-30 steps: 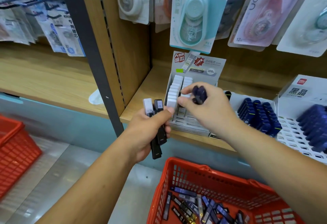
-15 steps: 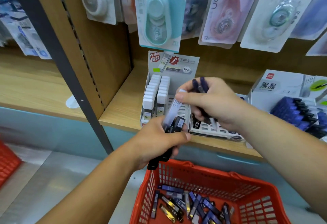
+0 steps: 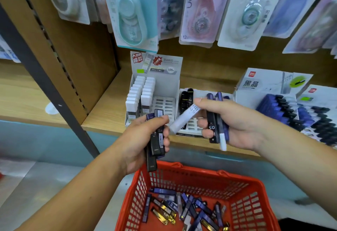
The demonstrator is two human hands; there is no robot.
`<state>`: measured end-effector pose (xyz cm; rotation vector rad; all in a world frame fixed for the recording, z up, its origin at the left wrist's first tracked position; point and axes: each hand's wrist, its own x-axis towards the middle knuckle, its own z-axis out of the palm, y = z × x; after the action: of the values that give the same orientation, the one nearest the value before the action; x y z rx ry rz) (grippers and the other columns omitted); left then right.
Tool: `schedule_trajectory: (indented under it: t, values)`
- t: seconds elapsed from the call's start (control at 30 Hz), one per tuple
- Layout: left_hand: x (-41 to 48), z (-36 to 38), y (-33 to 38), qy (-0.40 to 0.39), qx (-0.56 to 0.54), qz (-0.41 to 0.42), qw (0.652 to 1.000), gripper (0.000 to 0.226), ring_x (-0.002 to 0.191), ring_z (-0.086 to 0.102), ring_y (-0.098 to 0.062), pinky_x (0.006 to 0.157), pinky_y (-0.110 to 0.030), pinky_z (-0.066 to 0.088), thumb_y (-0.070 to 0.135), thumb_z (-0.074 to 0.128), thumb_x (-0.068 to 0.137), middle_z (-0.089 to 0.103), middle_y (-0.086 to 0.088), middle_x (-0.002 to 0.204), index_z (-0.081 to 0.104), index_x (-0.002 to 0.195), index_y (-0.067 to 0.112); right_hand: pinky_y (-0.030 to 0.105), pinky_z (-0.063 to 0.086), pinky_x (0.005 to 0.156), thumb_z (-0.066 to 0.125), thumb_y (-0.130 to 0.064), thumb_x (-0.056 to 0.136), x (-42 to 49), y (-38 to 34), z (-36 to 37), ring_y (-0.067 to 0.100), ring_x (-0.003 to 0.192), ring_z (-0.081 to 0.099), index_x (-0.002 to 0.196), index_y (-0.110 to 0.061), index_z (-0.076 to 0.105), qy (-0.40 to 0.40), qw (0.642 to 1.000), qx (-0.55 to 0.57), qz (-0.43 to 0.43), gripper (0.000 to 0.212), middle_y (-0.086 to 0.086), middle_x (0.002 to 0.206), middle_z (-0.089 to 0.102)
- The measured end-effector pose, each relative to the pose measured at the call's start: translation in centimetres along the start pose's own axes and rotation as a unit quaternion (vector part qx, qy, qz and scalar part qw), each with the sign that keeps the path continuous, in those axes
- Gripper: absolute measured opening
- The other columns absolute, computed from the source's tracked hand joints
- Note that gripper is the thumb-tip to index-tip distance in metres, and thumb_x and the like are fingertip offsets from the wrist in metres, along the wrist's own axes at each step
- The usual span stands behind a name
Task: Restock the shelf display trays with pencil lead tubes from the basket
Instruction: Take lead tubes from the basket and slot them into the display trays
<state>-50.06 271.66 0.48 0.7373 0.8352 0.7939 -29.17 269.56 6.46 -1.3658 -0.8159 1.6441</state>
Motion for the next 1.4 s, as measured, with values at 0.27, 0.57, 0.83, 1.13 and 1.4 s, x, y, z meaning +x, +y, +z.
schedule_trajectory:
  t: [0.27,0.57,0.83,1.13,1.4]
  values:
    - [0.1,1.4,-0.3,-0.011,-0.087,0.005,0.996,0.022,0.071,0.068,-0.024,0.066,-0.037,0.06,0.023,0.065,0.094,0.068,-0.011,0.083,0.062,0.108,0.006,0.027,0.045,0.042,0.079,-0.025,0.09,0.1,2.7,-0.8,0.018,0.059,0.063,0.096,-0.011,0.071,0.082,0.996,-0.022,-0.016,0.018,0.009,0.075,0.065]
    - [1.0,2.4,-1.0,-0.016,-0.066,-0.005,0.998,0.01,0.061,0.052,-0.017,0.059,-0.032,0.05,0.022,0.068,0.095,0.057,-0.004,0.076,0.061,0.094,0.014,0.029,0.056,0.054,0.068,-0.028,0.099,-0.8,2.3,-1.5,0.018,0.065,0.071,0.106,-0.017,0.069,0.033,0.999,-0.015,0.015,0.012,0.005,0.087,0.077]
    - [0.9,4.7,-2.5,-0.009,0.153,0.018,0.988,0.013,0.052,0.051,-0.017,0.054,-0.029,0.044,0.02,0.077,0.092,0.059,-0.007,0.069,0.07,0.099,0.012,0.028,0.048,0.045,0.076,-0.018,0.091,-0.7,1.6,-2.6,0.03,0.077,0.064,0.104,-0.017,0.064,0.039,0.997,0.061,-0.001,0.018,0.019,0.1,0.067]
    - [1.4,6.7,-2.2,0.0,0.162,0.042,0.986,0.018,0.055,0.053,-0.019,0.052,-0.028,0.046,0.021,0.074,0.095,0.073,-0.007,0.077,0.069,0.104,0.006,0.028,0.042,0.044,0.077,-0.017,0.091,-1.4,1.4,-5.1,0.018,0.058,0.059,0.111,-0.009,0.07,0.157,0.984,0.019,-0.078,0.022,0.026,0.098,0.074]
    - [2.3,12.8,-4.2,-0.064,0.257,0.059,0.963,0.005,0.053,0.055,-0.017,0.048,-0.025,0.046,0.012,0.073,0.095,0.071,-0.005,0.073,0.069,0.096,0.008,0.027,0.038,0.047,0.079,-0.012,0.089,-4.6,0.3,-9.7,0.018,0.049,0.048,0.097,-0.016,0.073,0.142,0.978,-0.079,-0.128,0.011,0.013,0.075,0.073]
